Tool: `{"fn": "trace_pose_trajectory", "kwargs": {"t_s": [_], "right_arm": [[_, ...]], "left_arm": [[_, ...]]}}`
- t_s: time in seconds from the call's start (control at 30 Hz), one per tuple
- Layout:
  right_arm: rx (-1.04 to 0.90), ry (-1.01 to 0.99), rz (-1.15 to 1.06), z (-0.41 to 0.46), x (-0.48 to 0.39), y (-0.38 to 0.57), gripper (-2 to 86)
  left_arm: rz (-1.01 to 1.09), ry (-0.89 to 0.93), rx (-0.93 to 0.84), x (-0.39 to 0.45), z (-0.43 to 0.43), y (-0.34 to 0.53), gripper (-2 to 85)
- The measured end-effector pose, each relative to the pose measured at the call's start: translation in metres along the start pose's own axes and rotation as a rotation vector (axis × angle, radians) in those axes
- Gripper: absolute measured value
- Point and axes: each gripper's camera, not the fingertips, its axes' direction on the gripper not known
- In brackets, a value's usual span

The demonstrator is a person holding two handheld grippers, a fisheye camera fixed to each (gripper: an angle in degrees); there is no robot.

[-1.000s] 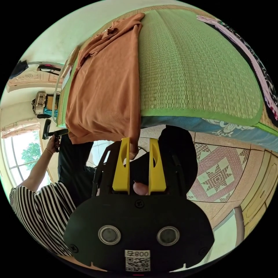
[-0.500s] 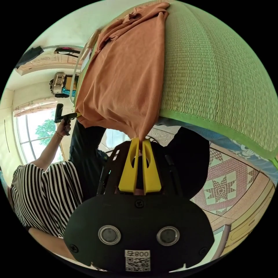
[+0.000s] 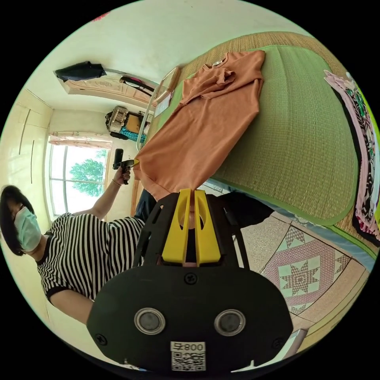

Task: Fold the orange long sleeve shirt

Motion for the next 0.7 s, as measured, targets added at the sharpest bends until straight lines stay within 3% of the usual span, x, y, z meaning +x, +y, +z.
{"fn": "trace_pose_trajectory", "kwargs": {"t_s": [0.23, 0.43, 0.7], "right_arm": [[0.071, -0.059, 0.196, 0.072, 0.073, 0.053, 3.2], [0.292, -0.148, 0.265, 0.066, 0.098, 0.129, 7.5], [0.403, -0.293, 0.278, 0.107, 0.105, 0.183, 10.3]], "left_arm": [[-0.168, 0.021, 0.024, -0.068, 0.036, 0.047, 3.9], [-0.148, 0.030, 0.073, -0.073, 0.029, 0.088, 7.4], [-0.162, 0.065, 0.035, -0.083, 0.053, 0.119, 9.3]]}}
